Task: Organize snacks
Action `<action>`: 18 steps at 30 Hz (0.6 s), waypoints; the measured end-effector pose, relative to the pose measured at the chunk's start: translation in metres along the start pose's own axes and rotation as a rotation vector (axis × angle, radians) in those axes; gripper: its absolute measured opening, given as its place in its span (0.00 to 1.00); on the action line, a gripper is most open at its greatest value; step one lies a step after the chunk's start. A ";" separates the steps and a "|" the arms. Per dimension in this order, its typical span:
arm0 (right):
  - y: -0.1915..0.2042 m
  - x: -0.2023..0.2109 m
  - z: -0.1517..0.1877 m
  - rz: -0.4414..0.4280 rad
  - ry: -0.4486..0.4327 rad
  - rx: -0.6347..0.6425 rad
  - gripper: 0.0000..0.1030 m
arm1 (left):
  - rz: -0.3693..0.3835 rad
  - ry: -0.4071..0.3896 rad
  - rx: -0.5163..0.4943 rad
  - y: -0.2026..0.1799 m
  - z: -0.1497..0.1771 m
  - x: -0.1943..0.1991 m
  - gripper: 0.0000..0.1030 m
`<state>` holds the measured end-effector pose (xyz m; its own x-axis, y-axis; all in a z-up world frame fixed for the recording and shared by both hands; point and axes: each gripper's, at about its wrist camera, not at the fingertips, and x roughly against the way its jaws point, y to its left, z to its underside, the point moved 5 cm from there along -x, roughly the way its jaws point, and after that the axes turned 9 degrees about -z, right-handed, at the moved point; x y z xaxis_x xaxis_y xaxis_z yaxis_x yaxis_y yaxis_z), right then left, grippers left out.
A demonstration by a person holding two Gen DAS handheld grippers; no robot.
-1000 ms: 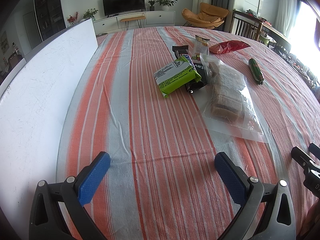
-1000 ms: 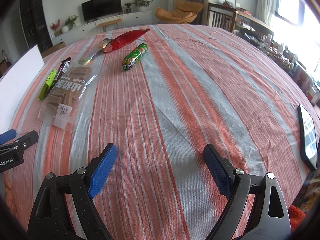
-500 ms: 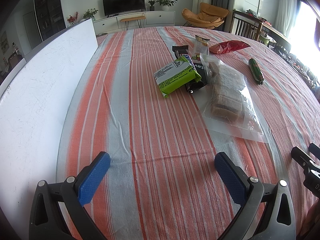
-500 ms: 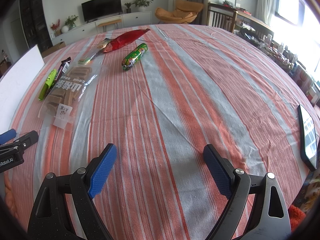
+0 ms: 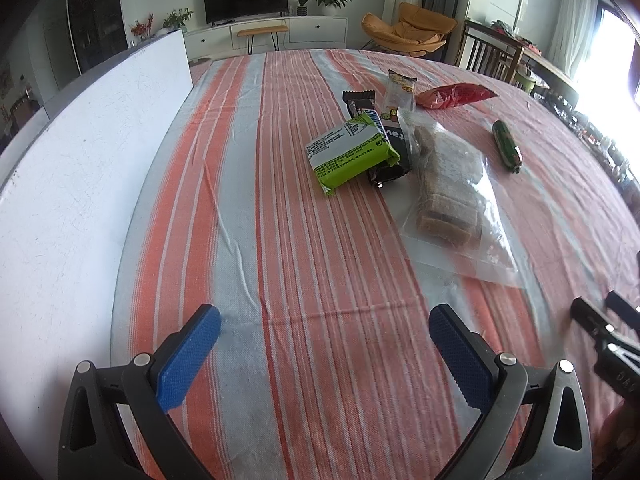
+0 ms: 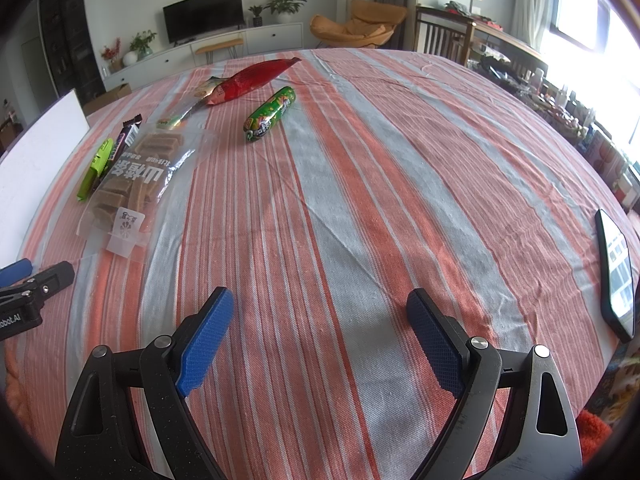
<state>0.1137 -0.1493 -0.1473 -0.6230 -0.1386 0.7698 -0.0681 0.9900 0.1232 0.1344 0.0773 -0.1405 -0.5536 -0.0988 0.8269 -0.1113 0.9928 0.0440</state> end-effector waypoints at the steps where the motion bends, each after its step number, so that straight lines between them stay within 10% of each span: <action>1: 0.000 0.000 0.000 0.000 0.000 0.000 0.88 | 0.031 0.001 0.031 0.002 -0.006 0.005 1.00; 14: 0.000 0.000 0.000 -0.001 -0.001 0.000 0.88 | 0.012 0.059 0.100 -0.006 -0.107 -0.037 0.87; 18: 0.000 0.000 0.000 -0.001 0.000 0.000 0.88 | 0.057 0.086 0.098 -0.009 -0.101 -0.047 0.40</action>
<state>0.1139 -0.1493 -0.1474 -0.6233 -0.1396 0.7694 -0.0689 0.9899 0.1237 0.2448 0.0794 -0.1236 -0.4892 -0.0325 0.8716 -0.1645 0.9848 -0.0556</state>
